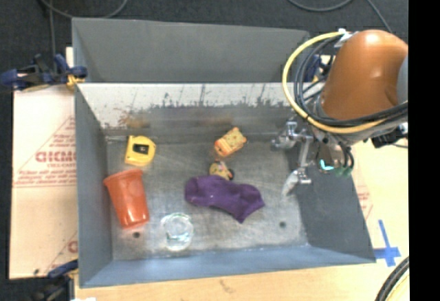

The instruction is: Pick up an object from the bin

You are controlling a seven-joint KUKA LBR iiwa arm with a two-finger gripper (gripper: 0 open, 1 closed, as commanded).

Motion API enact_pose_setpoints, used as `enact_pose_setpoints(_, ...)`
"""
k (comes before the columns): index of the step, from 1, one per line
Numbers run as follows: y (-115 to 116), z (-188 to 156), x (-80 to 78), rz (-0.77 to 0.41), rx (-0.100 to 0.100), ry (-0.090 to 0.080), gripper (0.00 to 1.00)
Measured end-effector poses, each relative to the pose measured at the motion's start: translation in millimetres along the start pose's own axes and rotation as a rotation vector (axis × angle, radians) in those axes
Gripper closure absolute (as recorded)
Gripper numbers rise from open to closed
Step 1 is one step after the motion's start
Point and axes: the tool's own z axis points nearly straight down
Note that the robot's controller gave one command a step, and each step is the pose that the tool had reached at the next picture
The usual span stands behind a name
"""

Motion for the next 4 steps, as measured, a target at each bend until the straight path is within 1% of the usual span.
enact_pose_setpoints(1,0,-4,-1.5,-0.002,0.001,-0.008,0.0)
enact_pose_setpoints(2,8,29,-14.3,-0.062,0.002,-0.015,0.0)
enact_pose_setpoints(3,16,155,-33.2,-0.034,0.0,-0.005,1.0)
enact_pose_setpoints(4,16,155,-33.2,-0.034,0.0,-0.005,1.0)
